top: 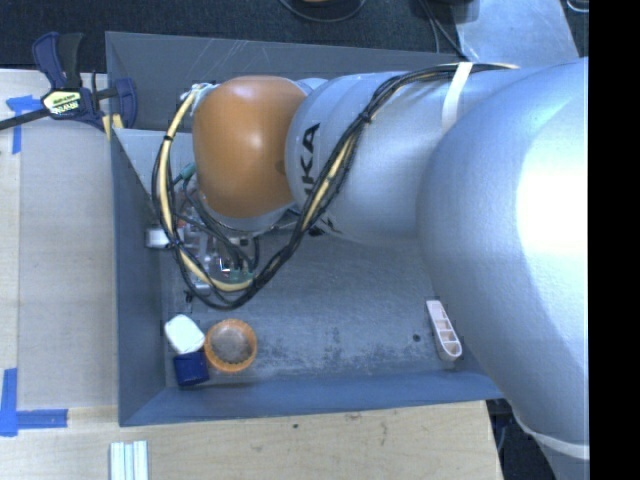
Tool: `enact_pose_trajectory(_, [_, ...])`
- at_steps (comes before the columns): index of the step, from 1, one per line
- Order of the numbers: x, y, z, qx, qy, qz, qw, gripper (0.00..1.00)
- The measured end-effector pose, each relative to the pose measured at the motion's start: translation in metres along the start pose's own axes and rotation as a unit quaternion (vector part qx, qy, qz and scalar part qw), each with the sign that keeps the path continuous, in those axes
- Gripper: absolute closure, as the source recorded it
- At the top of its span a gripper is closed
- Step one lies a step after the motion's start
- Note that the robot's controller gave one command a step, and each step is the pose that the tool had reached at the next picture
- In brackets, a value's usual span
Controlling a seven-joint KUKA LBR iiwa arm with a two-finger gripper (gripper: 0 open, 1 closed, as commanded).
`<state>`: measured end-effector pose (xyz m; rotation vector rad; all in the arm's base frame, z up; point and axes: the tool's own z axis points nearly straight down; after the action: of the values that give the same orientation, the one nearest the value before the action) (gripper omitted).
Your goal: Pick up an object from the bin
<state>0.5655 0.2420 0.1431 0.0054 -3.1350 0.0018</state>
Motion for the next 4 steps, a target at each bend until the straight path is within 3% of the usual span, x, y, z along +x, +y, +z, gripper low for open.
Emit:
enact_pose_trajectory(2, [-0.002,-0.002,-0.005,-0.001,-0.0039,0.001,1.0,0.0])
enact_pose_trajectory(3, [0.004,-0.018,-0.09,0.0,-0.0036,-0.081,0.9967,0.0])
enact_pose_trajectory(4, [0.018,-0.081,-0.052,-0.002,-0.007,-0.005,1.0,0.0])
